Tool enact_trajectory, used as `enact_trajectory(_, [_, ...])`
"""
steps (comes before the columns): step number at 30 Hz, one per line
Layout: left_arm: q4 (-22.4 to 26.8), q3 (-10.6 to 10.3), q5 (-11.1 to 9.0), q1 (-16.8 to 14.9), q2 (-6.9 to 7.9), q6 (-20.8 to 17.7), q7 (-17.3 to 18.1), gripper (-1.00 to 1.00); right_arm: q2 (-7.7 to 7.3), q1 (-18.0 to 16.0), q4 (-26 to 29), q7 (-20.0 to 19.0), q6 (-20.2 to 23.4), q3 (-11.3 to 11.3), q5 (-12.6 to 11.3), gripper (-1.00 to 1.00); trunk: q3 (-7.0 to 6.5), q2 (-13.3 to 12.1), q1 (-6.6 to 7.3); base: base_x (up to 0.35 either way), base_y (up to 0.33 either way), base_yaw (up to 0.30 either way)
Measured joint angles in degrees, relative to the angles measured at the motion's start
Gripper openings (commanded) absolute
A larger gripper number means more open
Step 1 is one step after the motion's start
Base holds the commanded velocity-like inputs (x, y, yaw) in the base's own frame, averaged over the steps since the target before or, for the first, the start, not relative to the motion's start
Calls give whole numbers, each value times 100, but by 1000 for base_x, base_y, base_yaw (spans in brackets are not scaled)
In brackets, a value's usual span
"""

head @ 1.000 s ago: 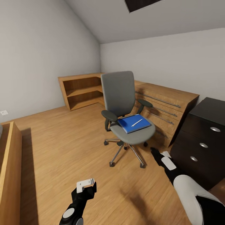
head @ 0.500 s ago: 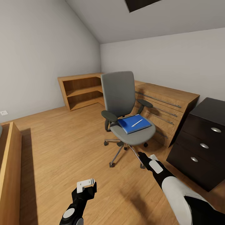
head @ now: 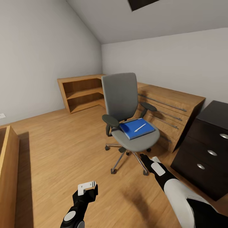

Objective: In the bedroom, organize the workspace by keeping the computer under the desk, ensuring the monitor is on the desk, placing the keyboard on the desk next to the monitor, placing the mouse on the desk next to the keyboard, moving the folder from the swivel chair onto the desk next to the mouse, stacking the notebook on top of the folder with the pen on top of the notebook, and positioning the swivel chair next to the desk.

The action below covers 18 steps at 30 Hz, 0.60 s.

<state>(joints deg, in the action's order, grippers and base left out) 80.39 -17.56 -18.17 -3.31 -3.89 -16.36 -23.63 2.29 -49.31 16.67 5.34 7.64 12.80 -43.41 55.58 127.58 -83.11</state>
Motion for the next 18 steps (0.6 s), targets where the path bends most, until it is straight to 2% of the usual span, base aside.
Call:
enact_trajectory(10, [3,1,-4,0,0,0,6,100,-18,-1,19,-5,-7,0,2,100,0,0,1,161,0,0])
enact_trajectory(18, [4,8,-5,0,0,0,7,100,-23,-2,27,0,-7,-3,3,100,0,0,2,226,0,0])
